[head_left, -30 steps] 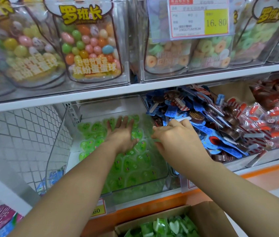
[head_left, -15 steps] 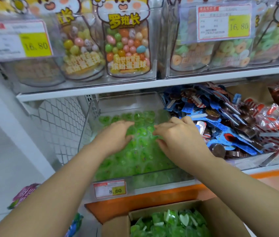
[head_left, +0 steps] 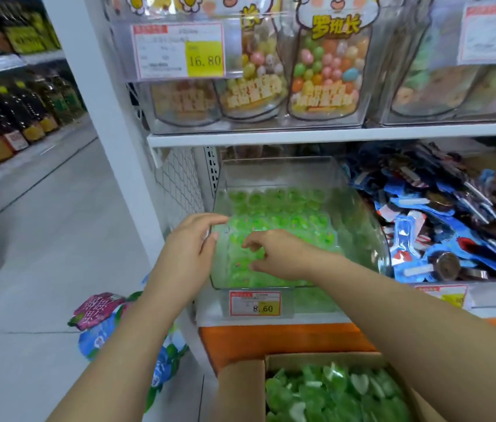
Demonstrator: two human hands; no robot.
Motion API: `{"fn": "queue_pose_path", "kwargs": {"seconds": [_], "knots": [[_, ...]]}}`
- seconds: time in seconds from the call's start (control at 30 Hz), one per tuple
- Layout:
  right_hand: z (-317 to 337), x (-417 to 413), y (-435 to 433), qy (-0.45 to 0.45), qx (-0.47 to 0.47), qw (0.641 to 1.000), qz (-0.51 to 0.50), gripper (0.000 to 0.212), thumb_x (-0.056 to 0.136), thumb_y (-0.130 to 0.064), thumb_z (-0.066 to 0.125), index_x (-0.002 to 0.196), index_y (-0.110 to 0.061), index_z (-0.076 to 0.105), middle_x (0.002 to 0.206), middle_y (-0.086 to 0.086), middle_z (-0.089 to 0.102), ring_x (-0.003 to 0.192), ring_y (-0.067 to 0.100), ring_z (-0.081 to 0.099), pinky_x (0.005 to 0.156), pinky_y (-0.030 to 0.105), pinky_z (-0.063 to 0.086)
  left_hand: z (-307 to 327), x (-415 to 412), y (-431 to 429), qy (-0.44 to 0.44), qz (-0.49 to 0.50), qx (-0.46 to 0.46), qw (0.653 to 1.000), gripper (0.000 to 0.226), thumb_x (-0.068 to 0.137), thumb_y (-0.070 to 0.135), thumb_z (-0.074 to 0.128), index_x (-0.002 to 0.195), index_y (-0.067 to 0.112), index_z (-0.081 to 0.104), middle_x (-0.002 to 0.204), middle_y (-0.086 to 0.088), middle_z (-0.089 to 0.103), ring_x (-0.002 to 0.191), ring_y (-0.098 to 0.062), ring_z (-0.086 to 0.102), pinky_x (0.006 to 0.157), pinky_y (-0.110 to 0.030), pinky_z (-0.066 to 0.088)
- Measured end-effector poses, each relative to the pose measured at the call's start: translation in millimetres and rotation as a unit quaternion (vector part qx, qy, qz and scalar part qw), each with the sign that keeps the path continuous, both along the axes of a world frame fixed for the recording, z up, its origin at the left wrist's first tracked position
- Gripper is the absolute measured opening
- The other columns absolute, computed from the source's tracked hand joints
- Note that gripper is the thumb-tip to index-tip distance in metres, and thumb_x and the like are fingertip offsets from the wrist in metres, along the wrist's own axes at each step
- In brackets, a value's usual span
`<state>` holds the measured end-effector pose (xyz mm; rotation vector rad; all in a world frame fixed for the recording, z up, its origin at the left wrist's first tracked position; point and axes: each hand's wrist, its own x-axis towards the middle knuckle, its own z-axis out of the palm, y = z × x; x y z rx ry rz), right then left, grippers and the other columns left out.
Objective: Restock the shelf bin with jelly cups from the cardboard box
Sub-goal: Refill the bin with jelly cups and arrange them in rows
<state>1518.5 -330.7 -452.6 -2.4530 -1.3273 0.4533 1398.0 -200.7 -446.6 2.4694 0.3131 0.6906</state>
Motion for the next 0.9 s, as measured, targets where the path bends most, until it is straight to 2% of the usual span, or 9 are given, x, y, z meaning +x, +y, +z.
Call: {"fn": "queue_pose_path", "kwargs": {"seconds": [0.1,0.2,0.3,0.4,0.5,0.63,0.73,0.8,0.9], "knots": [[-11.3,3.2,13.7,-0.034,0.008,0.999,0.016,0.029,0.085,-0.018,0.062,0.114,-0.020,0.057,0.120,0.005,0.058,0.110,0.023,0.053,0.090,0.031,0.044,-8.2,5.3,1.3,-0.005,0.008,-0.035,0.999,0.029,0.094,0.007,0.050,0.115,0.022,0.063,0.115,0.014,0.052,0.104,0.006,0.043,0.094,-0.006,0.030],[-19.9,8.7,21.0,-0.058,0.018,0.998,0.029,0.014,0.083,-0.017,0.063,0.089,-0.024,0.053,0.103,0.005,0.062,0.097,0.022,0.055,0.080,0.033,0.046,-14.9,12.1,3.3,-0.009,0.000,-0.042,0.999,0.029,0.094,0.006,0.049,0.113,0.022,0.064,0.118,0.011,0.050,0.104,0.008,0.042,0.090,0.004,0.023],[-16.6,18.7,19.4,-0.032,0.045,0.998,0.020,0.003,0.083,-0.014,0.063,0.085,-0.016,0.063,0.095,0.002,0.067,0.086,0.017,0.057,0.073,0.027,0.044,-14.4,16.6,6.5,-0.012,-0.003,-0.072,0.997,0.030,0.096,0.008,0.046,0.114,0.027,0.061,0.125,0.010,0.045,0.113,0.005,0.040,0.092,0.004,0.019],[-14.2,32.7,15.1,0.096,0.124,0.985,-0.068,0.005,0.084,-0.008,0.064,0.081,-0.010,0.066,0.082,0.006,0.068,0.071,0.015,0.060,0.065,0.024,0.047,-15.6,17.6,10.9,-0.002,-0.010,-0.118,0.993,0.030,0.097,0.013,0.044,0.116,0.035,0.052,0.132,0.010,0.040,0.125,-0.001,0.037,0.105,-0.019,0.028],[-18.8,52.3,25.5,0.261,0.224,0.911,-0.229,0.019,0.087,-0.003,0.062,0.070,-0.010,0.057,0.063,0.012,0.058,0.050,0.014,0.052,0.053,0.022,0.047,-19.3,20.8,9.6,-0.009,0.002,-0.155,0.988,0.036,0.098,0.017,0.042,0.132,0.031,0.042,0.133,0.013,0.038,0.125,0.001,0.035,0.108,-0.024,0.027],[-27.2,69.9,53.1,0.357,0.234,0.845,-0.322,0.021,0.089,-0.002,0.059,0.071,-0.012,0.053,0.067,0.007,0.058,0.040,0.007,0.057,0.052,0.020,0.050,-23.6,26.1,4.8,-0.013,0.019,-0.174,0.984,0.045,0.100,0.020,0.038,0.144,0.024,0.030,0.132,0.018,0.035,0.123,0.008,0.030,0.101,-0.009,0.020],[-34.7,73.1,68.2,0.379,0.233,0.832,-0.331,0.020,0.089,-0.001,0.056,0.073,-0.013,0.052,0.073,0.005,0.058,0.041,0.003,0.059,0.061,0.020,0.054,-24.1,25.2,3.6,-0.020,0.027,-0.162,0.986,0.045,0.100,0.020,0.039,0.144,0.027,0.031,0.133,0.018,0.040,0.108,0.003,0.046,0.087,0.002,0.029],[-37.1,72.1,73.8,0.381,0.230,0.828,-0.342,0.016,0.089,-0.002,0.055,0.075,-0.010,0.055,0.073,0.006,0.059,0.044,0.006,0.060,0.069,0.025,0.055,-23.2,23.4,2.2,-0.022,0.034,-0.145,0.989,0.045,0.100,0.020,0.040,0.142,0.031,0.032,0.131,0.020,0.043,0.090,-0.002,0.051,0.080,-0.004,0.036],[-33.6,68.2,76.2,0.368,0.212,0.834,-0.352,0.007,0.093,-0.003,0.052,0.089,0.001,0.057,0.066,0.008,0.058,0.049,0.011,0.061,0.062,0.022,0.052,-22.8,22.7,2.0,-0.023,0.038,-0.131,0.990,0.045,0.099,0.022,0.040,0.142,0.032,0.033,0.136,0.017,0.045,0.105,-0.002,0.053,0.088,-0.010,0.033]]}}
